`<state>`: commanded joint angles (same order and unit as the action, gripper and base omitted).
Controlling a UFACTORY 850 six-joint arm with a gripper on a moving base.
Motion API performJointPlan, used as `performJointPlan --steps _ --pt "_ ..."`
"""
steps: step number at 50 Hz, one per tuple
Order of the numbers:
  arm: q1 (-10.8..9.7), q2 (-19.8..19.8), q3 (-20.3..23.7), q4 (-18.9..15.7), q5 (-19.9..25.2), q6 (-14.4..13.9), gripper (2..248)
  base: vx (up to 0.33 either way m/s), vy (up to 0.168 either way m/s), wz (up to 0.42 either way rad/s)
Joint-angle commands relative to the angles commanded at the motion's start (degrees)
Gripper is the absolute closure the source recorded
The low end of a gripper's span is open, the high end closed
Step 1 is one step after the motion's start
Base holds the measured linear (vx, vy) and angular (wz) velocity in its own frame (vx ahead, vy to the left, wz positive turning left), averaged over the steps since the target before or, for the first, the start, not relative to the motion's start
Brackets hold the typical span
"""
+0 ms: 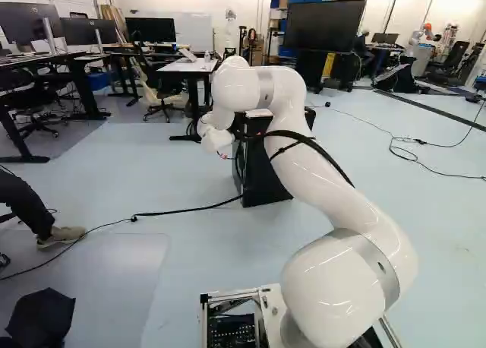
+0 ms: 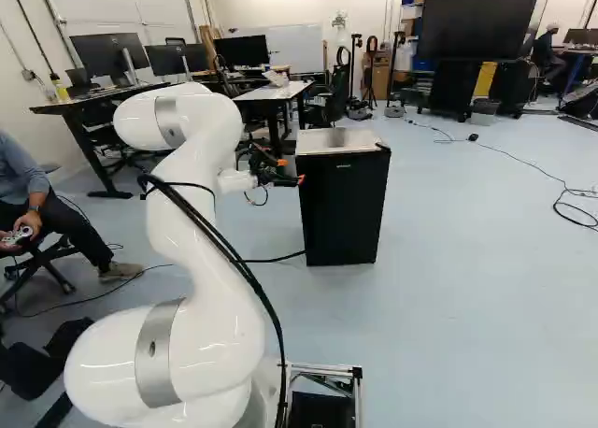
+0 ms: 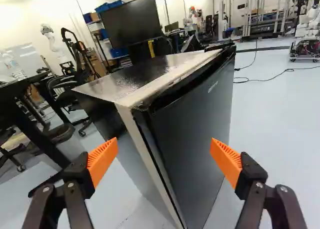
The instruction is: Open the fridge door
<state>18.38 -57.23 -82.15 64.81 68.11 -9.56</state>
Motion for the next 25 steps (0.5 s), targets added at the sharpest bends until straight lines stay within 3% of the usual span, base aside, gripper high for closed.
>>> performJointPlan --steps 25 --pt "-1.01 -0.41 -0.7 0.0 0.0 0.0 3 0.0 0.0 0.0"
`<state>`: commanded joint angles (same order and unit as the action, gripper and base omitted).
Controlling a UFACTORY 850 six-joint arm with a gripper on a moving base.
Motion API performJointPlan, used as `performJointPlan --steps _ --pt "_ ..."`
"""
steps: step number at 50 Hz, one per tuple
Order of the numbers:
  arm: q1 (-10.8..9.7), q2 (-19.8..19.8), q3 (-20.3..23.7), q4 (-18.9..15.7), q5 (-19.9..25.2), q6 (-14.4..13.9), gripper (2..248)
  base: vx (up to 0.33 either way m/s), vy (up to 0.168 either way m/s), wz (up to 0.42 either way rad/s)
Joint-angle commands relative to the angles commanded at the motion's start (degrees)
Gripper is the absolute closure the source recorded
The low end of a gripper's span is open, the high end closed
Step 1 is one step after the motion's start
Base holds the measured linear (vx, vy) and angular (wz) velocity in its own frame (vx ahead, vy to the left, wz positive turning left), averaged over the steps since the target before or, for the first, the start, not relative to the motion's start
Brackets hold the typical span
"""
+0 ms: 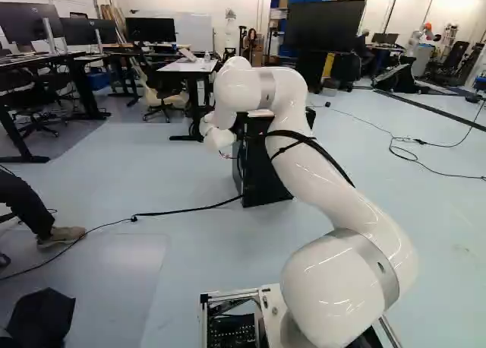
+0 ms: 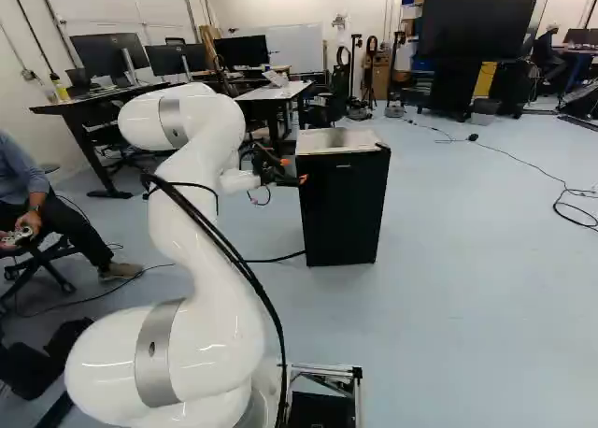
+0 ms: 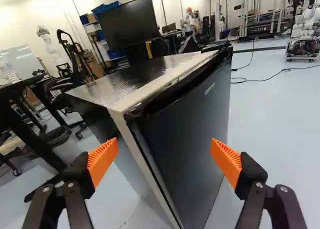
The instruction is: Open the fridge door
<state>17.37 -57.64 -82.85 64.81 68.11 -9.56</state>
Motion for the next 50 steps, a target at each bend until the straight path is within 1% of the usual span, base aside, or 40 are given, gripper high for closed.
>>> performJointPlan --steps 20,30,41,50 --pt "-0.22 -0.97 -1.65 0.0 0.0 0.0 3 0.0 0.0 0.0" --pt "-0.65 -1.27 -2.16 0.0 0.0 0.0 3 0.0 0.0 0.0" --pt "-1.43 -1.15 -1.95 0.0 0.0 0.0 3 0.0 0.0 0.0" --pt "-2.04 -0.56 -0.95 0.0 0.0 0.0 3 0.0 0.0 0.0"
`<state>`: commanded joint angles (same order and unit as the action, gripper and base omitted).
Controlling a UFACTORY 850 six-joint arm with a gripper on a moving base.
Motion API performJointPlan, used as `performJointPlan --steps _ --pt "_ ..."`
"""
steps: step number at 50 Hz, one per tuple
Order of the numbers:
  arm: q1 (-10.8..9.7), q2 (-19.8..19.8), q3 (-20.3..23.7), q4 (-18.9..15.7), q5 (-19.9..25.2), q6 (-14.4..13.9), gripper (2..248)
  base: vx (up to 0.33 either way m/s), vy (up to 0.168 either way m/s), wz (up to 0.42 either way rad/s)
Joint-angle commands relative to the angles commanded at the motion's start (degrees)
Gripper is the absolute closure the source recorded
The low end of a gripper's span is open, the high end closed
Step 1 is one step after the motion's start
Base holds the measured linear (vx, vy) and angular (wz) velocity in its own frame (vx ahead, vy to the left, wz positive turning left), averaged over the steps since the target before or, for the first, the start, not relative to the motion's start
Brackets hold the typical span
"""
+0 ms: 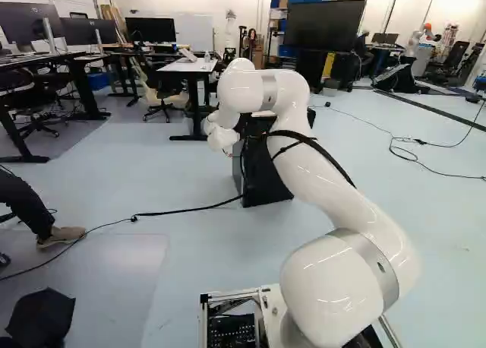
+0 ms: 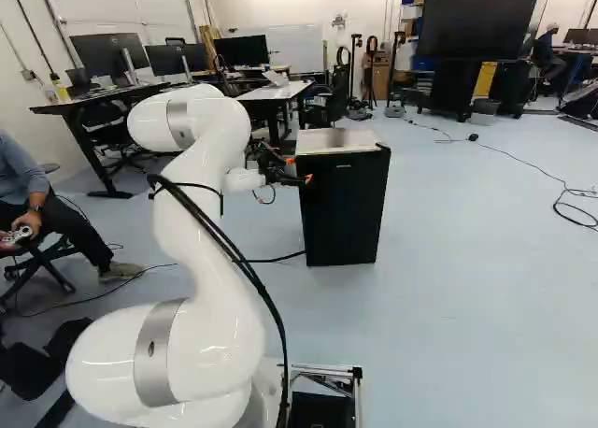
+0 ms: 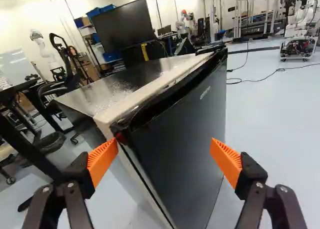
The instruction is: Open the fridge door
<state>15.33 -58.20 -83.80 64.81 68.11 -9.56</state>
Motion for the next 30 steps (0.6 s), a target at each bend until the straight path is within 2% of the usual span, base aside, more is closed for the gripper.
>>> performJointPlan --steps 15,30 --pt "-0.57 2.78 4.73 0.51 0.0 0.0 3 0.0 0.0 0.0" --pt "-0.51 6.27 10.73 6.75 -0.7 0.0 3 -0.004 -0.001 -0.007"
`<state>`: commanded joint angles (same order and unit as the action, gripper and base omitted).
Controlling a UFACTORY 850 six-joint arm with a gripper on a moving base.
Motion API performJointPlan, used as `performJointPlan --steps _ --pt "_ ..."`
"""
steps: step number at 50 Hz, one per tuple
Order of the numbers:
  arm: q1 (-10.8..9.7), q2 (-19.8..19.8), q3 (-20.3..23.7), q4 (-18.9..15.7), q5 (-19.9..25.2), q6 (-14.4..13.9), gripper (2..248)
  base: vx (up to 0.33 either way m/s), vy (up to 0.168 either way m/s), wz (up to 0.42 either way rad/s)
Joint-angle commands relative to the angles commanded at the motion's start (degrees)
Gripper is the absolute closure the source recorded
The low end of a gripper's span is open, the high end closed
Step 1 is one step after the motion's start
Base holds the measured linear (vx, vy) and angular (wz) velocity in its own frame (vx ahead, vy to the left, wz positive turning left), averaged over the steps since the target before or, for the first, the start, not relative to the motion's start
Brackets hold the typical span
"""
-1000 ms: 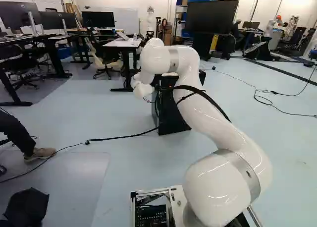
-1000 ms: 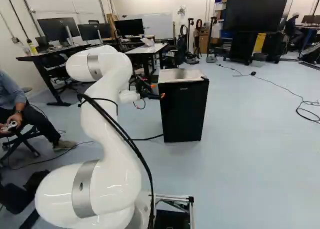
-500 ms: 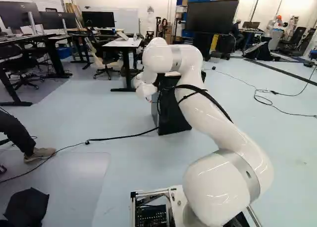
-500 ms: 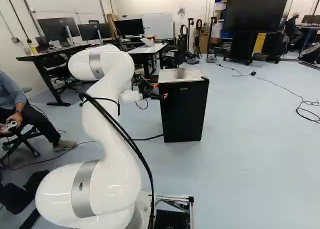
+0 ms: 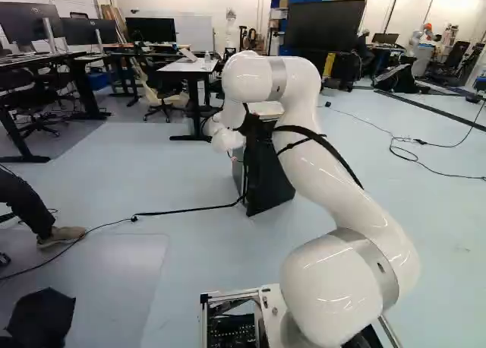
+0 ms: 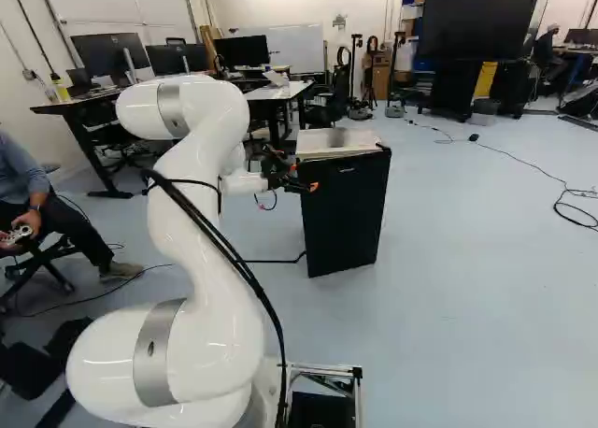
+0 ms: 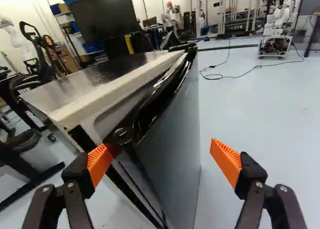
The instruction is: Open the fridge door
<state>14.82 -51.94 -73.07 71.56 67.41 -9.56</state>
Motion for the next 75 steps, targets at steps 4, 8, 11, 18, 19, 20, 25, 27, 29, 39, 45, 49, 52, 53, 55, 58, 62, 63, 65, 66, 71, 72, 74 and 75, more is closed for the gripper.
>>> performJointPlan --steps 4,8,11,18,19,20,25,27,29,39,45,49,52,53,55,58,62,63,65,66,71,72,74,75 --pt "0.07 0.88 1.55 2.25 -0.54 0.0 3 0.0 0.0 0.0" --pt "0.14 1.73 3.06 4.59 -1.16 0.0 3 0.0 0.0 0.0" --pt "0.2 2.36 4.18 6.39 -1.66 0.0 3 0.0 0.0 0.0" --pt "0.35 3.74 6.71 10.59 -2.85 0.0 3 0.0 0.0 0.0" --pt "0.37 3.94 7.08 11.21 -3.02 0.0 3 0.0 0.0 0.0" --pt "0.39 4.12 7.42 11.8 -3.18 0.0 3 0.0 0.0 0.0" --pt "0.51 5.04 9.16 14.82 -3.69 0.0 3 0.0 0.0 0.0" --pt "0.56 5.39 9.84 16.03 -3.78 0.0 3 0.0 0.0 0.0" --pt "0.6 5.74 10.52 17.22 -3.81 0.0 3 0.0 0.0 0.0" --pt "0.87 7.37 13.83 22.78 -1.95 0.0 3 0.0 0.0 0.0" --pt "1.05 8.28 15.78 25.86 0.42 0.0 3 0.0 0.0 0.0" --pt "1.18 8.85 17.08 27.69 2.41 0.0 3 0.0 0.0 0.0" --pt "1.28 9.26 18.05 28.88 4.02 0.0 3 0.0 0.0 0.0" --pt "1.31 9.4 18.38 29.24 4.56 0.0 3 0.0 0.0 0.0" --pt "1.38 9.66 19.02 29.74 5.32 0.0 3 0.0 0.0 0.0" --pt "1.46 9.93 19.7 30.18 5.99 0.0 3 0.0 0.0 0.0" --pt "1.51 10.1 20.12 30.45 6.4 0.0 3 0.0 0.0 0.0" --pt "1.52 10.12 20.18 30.49 6.46 0.0 3 0.0 0.0 0.0" --pt "1.53 10.15 20.26 30.54 6.54 0.0 3 0.0 0.0 0.0" --pt "1.53 10.16 20.29 30.56 6.57 0.0 3 0.0 0.0 0.0" --pt "1.54 10.2 20.37 30.61 6.63 0.0 3 0.0 0.0 0.0" --pt "1.55 10.2 20.38 30.61 6.63 0.0 3 0.0 0.0 0.0" --pt "1.55 10.2 20.39 30.61 6.67 0.0 3 0.0 0.0 0.0" --pt "1.55 10.21 20.4 30.62 6.74 0.0 3 0.0 0.0 0.0"
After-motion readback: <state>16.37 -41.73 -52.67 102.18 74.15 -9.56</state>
